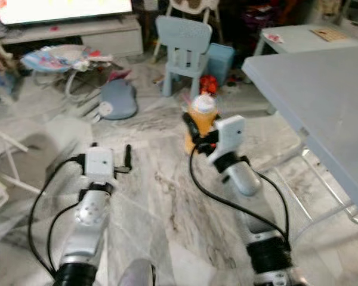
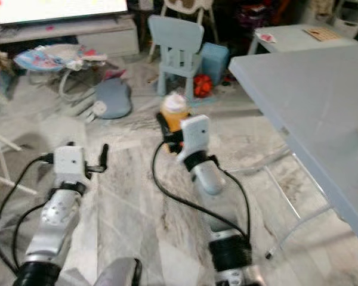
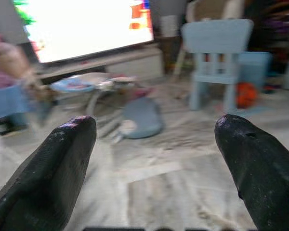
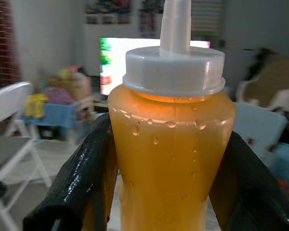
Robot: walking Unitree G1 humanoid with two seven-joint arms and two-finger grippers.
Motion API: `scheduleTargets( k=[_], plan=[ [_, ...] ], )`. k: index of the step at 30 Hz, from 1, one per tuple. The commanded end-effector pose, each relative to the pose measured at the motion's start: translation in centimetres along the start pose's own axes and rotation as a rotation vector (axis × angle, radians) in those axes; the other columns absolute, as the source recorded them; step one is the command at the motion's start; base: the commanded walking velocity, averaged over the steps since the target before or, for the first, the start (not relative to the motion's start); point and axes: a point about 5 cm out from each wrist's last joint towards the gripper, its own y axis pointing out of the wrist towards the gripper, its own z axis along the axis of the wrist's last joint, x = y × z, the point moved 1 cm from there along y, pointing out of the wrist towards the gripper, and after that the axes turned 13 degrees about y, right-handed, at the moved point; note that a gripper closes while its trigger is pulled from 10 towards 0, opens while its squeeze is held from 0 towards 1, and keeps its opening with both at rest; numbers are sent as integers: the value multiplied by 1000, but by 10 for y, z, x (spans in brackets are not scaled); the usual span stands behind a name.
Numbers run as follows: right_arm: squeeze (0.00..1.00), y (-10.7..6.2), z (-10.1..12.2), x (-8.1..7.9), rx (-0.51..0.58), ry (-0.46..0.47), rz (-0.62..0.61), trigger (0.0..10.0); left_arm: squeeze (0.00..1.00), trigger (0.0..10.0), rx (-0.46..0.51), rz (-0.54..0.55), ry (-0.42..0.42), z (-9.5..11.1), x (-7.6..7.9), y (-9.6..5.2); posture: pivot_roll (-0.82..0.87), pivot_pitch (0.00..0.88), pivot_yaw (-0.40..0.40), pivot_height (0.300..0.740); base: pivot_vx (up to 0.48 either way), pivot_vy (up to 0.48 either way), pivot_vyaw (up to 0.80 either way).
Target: Restocking fridge
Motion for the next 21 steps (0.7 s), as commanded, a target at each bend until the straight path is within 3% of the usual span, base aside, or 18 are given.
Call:
scheduleTargets(
  k=[1, 8, 9, 11, 16, 21],
  plan=[
    [0, -2, 3, 4, 13, -13, -7, 10000, 0, 10000, -5, 8, 15, -2, 2, -3, 104, 28, -2, 740, 0, 0, 800],
    [0, -8, 2, 12, 5, -40, -20, 10000, 0, 10000, -38, 109, 73, -15, -22, -13, 104, 33, -6, 740, 0, 0, 800],
    [0, -13, 1, 19, -2, -57, -39, 10000, 0, 10000, -20, 165, 64, -12, -35, -17, 105, 32, -7, 740, 0, 0, 800],
    [0, -23, -2, 32, -19, -87, -76, 10000, 0, 10000, -36, 187, 52, -16, -47, -23, 111, 26, -8, 740, 0, 0, 800],
    [0, -39, -3, 50, -54, -136, -100, 10000, 0, 10000, -48, 188, 101, -22, -56, -32, 118, 15, -4, 740, 0, 0, 800],
    [0, -45, -7, 55, -99, -174, -61, 10000, 0, 10000, -51, 195, 104, -20, -60, -33, 118, 19, -5, 740, 0, 0, 800]
  ],
)
